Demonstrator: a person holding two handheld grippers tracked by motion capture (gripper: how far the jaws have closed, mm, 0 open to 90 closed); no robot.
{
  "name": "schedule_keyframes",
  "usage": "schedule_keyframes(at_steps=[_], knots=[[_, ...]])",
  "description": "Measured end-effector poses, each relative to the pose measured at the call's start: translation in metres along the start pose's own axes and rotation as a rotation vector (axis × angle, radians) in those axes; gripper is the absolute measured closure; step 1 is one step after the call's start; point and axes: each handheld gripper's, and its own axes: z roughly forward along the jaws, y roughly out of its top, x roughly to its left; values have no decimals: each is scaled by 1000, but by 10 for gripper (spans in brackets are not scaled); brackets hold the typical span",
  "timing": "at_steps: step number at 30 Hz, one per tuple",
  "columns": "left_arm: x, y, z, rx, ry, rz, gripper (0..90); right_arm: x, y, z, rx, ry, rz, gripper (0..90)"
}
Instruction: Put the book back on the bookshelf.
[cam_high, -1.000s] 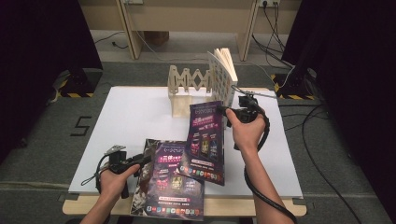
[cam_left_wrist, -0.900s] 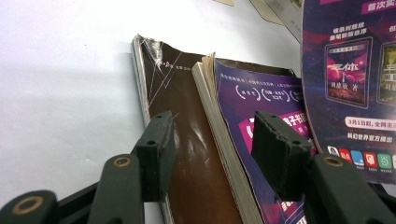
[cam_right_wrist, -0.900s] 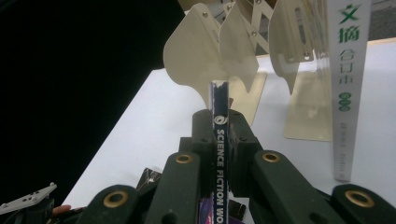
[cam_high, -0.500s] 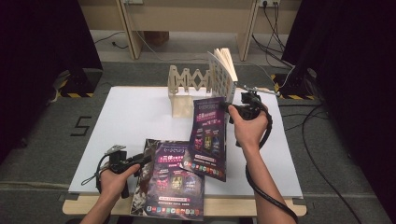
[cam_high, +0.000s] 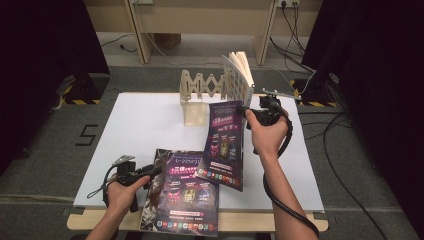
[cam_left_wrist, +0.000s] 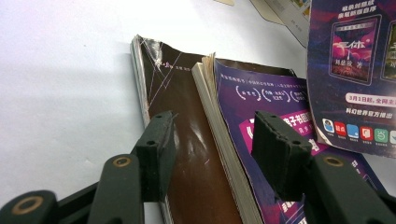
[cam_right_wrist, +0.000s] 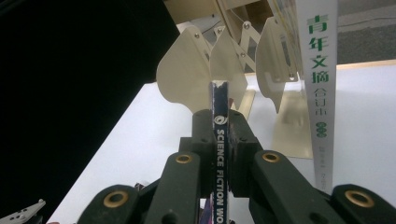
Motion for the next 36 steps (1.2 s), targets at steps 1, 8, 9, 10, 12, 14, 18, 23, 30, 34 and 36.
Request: schedule_keyframes(at_steps=[1, 8, 9, 10, 12, 14, 18, 23, 30, 34, 36], knots=[[0, 0, 0, 1, 1, 1, 483, 1, 1, 0, 0, 0, 7, 844], [0, 0, 0, 1, -1, 1, 483, 2, 5, -2, -15, -12, -1, 844], [0, 0, 0, 1, 0, 1, 483, 2, 6, -2, -19, -12, -6, 844], [0, 0, 0, 1, 0, 2, 483, 2, 6, -2, -21, -13, -7, 844], [0, 0, 0, 0, 1, 2, 483, 3, 7, -3, -25, -14, -7, 844], [0, 0, -1, -2, 2, 2, 483, 4, 8, -3, -26, -13, -4, 844], [0, 0, 0, 0, 1, 1, 483, 4, 10, -3, -32, -14, -11, 844], [0, 0, 0, 1, 0, 2, 483, 3, 12, -3, -38, -19, -8, 844], [0, 0, -1, -2, 1, 0, 483, 4, 16, -4, -51, -30, -21, 844], [0, 0, 0, -1, 1, 1, 482, 5, 18, -3, -57, -31, -19, 844], [1, 0, 0, 0, 0, 0, 483, 6, 18, -3, -58, -32, -20, 844]])
